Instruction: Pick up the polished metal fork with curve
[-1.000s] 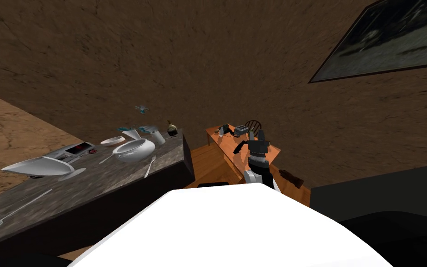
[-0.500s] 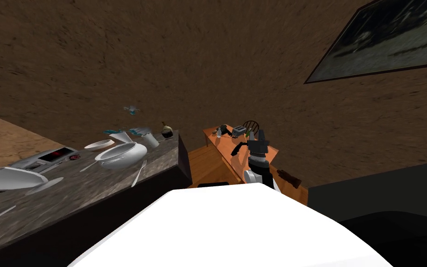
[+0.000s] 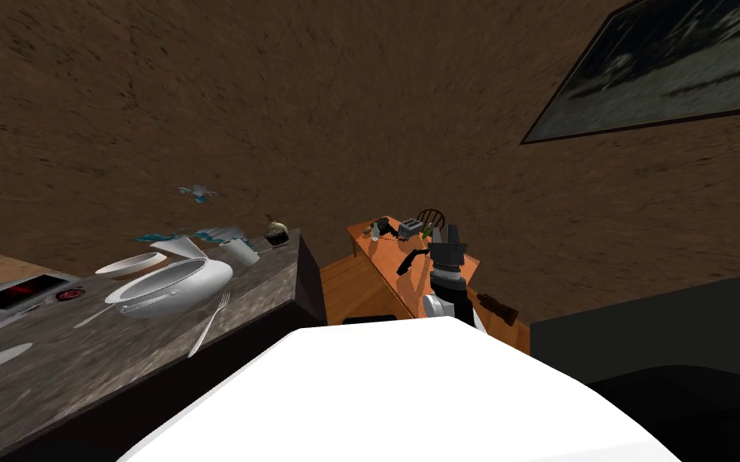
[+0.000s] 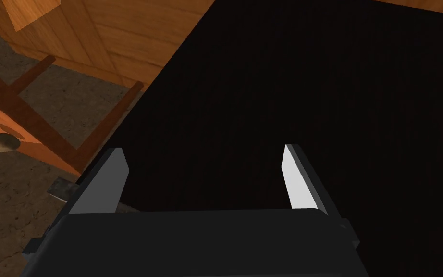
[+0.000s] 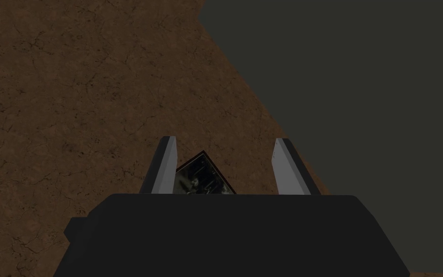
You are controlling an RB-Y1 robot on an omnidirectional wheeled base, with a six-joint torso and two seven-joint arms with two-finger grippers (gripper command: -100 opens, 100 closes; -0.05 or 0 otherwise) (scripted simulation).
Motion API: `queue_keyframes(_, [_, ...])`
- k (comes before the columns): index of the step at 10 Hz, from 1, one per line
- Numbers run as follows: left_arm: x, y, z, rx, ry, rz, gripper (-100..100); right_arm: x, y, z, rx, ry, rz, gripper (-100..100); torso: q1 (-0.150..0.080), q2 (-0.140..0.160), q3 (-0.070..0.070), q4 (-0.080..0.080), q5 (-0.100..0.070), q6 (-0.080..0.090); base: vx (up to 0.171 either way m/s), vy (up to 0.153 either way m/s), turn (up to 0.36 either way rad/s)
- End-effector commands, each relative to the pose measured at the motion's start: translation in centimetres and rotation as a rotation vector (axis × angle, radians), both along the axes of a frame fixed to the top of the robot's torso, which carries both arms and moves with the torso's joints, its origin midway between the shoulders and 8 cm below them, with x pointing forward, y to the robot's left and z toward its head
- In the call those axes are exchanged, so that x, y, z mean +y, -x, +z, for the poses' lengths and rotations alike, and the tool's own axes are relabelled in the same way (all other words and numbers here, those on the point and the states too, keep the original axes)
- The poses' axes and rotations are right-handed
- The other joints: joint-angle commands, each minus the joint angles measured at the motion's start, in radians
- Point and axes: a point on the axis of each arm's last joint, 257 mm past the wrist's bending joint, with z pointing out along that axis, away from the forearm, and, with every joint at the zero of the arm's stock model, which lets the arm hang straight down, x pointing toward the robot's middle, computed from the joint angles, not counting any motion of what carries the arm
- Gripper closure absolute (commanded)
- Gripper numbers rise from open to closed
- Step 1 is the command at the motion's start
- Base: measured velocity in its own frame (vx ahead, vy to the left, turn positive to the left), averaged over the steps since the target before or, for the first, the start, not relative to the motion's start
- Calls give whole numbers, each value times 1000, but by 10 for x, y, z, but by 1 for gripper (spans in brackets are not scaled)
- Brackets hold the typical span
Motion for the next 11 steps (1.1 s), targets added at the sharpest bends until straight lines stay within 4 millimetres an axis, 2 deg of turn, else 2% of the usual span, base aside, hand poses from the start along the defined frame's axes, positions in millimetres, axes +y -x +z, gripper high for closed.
queue_keyframes(1, [35,22,14,59,-76,14,-100,0,0,0,0,0,0,0,0,0,0,0,0,0,184,-68,-171])
queue_keyframes(2, [41,28,15,70,-90,21,-100,0,0,0,0,0,0,0,-1,-3,-2,-1,0,0,162,-46,-50])
queue_keyframes(3, [64,40,26,104,-140,31,-100,0,0,0,0,0,0,0,0,-3,-2,-1,0,-1,172,-37,-101])
queue_keyframes(4, [59,35,24,95,-128,25,-100,0,0,0,0,0,0,0,0,-4,-2,-1,0,0,120,3,-50])
queue_keyframes(5, [64,40,26,104,-140,31,-100,0,0,0,0,0,0,0,3,-1,-1,0,1,0,39,14,-1])
queue_keyframes(6, [84,49,36,133,-185,39,-100,0,0,0,0,0,0,0,4,3,2,1,1,-1,71,13,-96])
queue_keyframes(7, [84,49,36,133,-185,39,-100,0,0,0,0,0,0,0,4,3,2,1,1,0,92,5,-80])
queue_keyframes(8, [101,56,45,155,-224,47,-100,0,0,0,0,0,0,0,3,2,1,1,1,-1,150,18,-97])
queue_keyframes(9, [101,56,45,155,-224,47,-100,0,0,0,0,0,0,0,4,-1,0,0,1,0,135,16,-68])
queue_keyframes(11, [128,63,60,181,-286,59,-100,0,0,0,0,0,0,0,4,-2,-1,0,1,0,183,38,-151])
